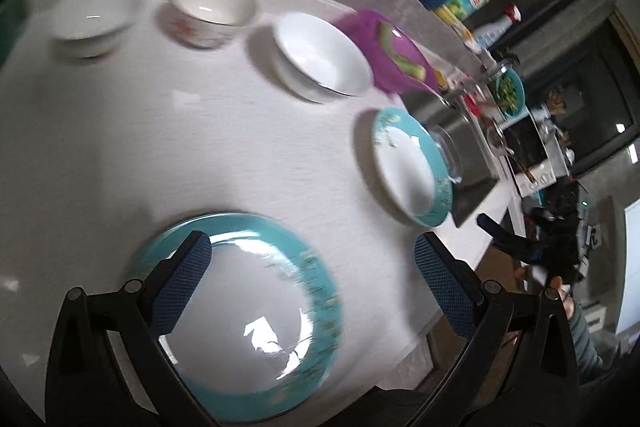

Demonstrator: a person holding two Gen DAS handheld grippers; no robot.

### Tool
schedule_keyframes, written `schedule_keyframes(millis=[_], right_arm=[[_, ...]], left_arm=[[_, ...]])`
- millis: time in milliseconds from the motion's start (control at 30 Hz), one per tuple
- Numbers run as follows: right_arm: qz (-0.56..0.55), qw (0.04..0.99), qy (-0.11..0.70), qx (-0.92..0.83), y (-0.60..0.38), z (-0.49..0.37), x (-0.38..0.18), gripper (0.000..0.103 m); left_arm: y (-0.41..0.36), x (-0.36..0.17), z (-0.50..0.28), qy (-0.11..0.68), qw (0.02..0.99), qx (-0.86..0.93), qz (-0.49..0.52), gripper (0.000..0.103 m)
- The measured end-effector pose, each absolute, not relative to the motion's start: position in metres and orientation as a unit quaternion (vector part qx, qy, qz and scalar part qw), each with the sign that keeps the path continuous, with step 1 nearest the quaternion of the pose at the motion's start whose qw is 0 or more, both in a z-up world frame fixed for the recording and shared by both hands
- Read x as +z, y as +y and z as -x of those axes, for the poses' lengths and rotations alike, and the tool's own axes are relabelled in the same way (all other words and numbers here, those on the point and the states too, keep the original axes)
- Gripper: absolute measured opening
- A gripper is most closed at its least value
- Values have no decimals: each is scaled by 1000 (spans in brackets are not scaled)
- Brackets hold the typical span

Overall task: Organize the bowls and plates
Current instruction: 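Open both tools and move them toward the teal plate beside the sink, then grip the larger teal-rimmed plate rim with the left tool while the right tool grips it too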

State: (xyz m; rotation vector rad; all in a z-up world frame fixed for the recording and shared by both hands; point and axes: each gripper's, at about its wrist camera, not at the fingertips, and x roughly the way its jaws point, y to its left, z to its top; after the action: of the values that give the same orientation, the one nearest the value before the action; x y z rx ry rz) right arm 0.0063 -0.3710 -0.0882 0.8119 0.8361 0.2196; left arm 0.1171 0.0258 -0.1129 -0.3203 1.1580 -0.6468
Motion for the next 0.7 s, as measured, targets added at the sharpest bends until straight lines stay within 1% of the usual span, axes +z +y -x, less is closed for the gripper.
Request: schedule_keyframes(millis=[233, 300, 367, 400, 567, 667, 700], right_arm=[[-390, 804, 436, 106, -468, -32, -108, 103], [-382, 807, 436, 109, -489, -41, -110, 103], [-383, 799, 448, 120, -508, -57, -118, 103], [-382, 797, 451, 124, -515, -63, -121, 101], [-366, 786, 471, 161, -531, -88, -139, 84], [-367, 775, 482, 180, -532, -97, -154, 81], [-365, 773, 486, 182, -532, -99, -158, 79]], left_arm=[[-82, -112, -136, 540, 791, -266, 111, 103], [-113, -122, -142, 539, 797, -255, 98, 103], [-139, -138, -154, 558, 791, -234, 93, 103], [-150, -146, -159, 567, 787, -224, 95, 103], [-181, -168, -173, 575, 790, -196, 79, 102], [-188, -179, -182, 585, 785, -191, 68, 101], [-189, -183, -184, 589, 782, -191, 65, 101]])
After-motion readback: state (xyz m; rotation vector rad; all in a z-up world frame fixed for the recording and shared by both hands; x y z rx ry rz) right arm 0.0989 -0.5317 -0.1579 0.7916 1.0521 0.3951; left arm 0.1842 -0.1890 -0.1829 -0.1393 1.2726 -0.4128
